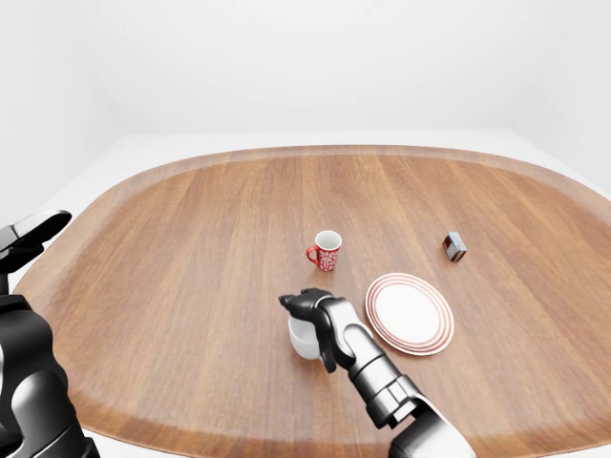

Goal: Put the white mug on the plate.

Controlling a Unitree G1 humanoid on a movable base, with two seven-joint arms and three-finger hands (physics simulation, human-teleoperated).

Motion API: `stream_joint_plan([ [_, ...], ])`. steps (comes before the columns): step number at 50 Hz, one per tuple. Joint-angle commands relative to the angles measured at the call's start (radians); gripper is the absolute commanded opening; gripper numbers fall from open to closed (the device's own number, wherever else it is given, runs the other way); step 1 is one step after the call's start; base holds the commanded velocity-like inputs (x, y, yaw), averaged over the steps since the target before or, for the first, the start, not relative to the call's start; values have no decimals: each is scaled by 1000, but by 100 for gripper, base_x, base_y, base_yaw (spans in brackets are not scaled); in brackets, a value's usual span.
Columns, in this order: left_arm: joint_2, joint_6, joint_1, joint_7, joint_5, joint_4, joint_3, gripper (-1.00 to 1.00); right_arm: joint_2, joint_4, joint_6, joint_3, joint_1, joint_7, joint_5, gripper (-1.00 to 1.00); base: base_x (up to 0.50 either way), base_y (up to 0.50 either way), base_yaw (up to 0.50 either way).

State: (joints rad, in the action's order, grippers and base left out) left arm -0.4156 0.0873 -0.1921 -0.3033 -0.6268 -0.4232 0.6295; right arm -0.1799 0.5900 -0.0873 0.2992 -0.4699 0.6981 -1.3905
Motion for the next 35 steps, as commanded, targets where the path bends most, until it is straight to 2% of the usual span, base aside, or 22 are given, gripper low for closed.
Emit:
stream_joint_plan([
  [1, 0, 0, 1, -1, -1, -4, 1, 100, 11, 113, 0, 2, 84, 0, 26, 100, 0, 0, 0],
  [2, 0, 0, 1, -2, -1, -5, 1, 100, 13, 124, 0, 3, 85, 0, 26, 100, 0, 0, 0],
  [3, 1, 0, 1, -1, -1, -6, 0, 100, 13, 133, 0, 1, 84, 0, 27, 68, 0, 0, 0],
  [4, 1, 0, 1, -2, -1, -7, 1, 100, 13, 130, 0, 2, 86, 0, 26, 12, 0, 0, 0],
  [5, 0, 0, 1, -2, -2, -8, 1, 100, 13, 158, 0, -1, 81, 0, 31, -60, 0, 0, 0],
  [6, 0, 0, 1, -3, -3, -9, 2, 100, 14, 151, 0, 0, 82, 0, 29, -100, 0, 0, 0],
  [28, 2, 0, 1, 1, 3, 0, -1, 100, 12, 142, 0, -10, 69, 0, 37, -100, 0, 0, 0],
  [35, 3, 0, 0, 3, 6, 3, -3, 100, 48, -24, 0, -29, 42, 0, 0, -100, 0, 0, 0],
])
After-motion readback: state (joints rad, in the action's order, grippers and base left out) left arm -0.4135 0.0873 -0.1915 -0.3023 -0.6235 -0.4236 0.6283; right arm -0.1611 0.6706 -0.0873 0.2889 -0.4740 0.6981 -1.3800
